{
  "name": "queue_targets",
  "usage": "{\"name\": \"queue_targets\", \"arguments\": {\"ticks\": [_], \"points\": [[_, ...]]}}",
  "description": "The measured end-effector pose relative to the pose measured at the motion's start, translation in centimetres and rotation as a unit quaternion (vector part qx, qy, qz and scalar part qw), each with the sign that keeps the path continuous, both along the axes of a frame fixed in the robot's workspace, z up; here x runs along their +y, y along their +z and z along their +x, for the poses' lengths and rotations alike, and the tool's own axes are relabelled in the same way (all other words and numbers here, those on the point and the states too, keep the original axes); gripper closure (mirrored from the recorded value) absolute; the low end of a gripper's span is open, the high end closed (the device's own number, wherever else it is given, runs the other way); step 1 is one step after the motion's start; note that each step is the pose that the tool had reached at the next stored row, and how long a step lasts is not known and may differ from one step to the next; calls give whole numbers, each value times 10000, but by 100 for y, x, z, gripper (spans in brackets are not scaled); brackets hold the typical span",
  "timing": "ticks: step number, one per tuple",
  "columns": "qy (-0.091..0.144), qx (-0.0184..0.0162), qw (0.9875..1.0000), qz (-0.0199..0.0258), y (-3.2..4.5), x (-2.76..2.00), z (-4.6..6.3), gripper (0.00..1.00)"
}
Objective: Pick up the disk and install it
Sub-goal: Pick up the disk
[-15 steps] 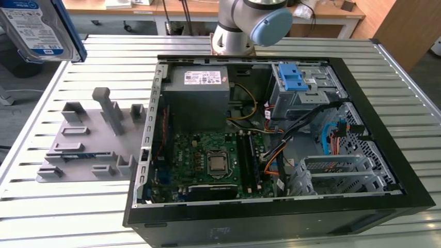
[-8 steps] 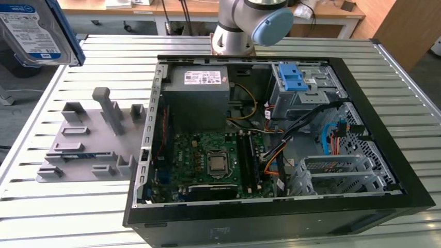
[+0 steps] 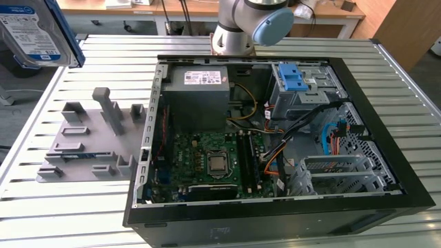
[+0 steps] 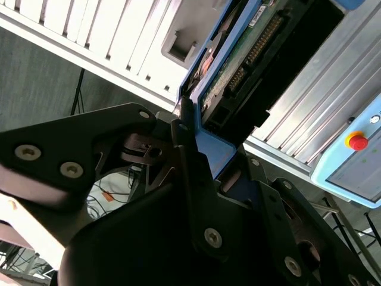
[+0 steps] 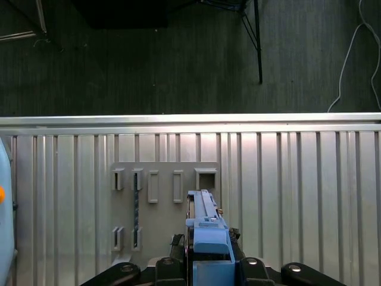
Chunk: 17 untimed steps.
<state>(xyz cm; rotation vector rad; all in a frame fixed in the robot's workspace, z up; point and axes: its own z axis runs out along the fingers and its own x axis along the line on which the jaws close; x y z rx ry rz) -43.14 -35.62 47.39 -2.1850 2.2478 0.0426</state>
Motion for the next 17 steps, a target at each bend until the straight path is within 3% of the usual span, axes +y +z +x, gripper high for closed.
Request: {"name": "queue_targets", "arguments": {"ticks": [17], "points": [[0, 2, 10000, 0, 1, 0, 208, 64]]}}
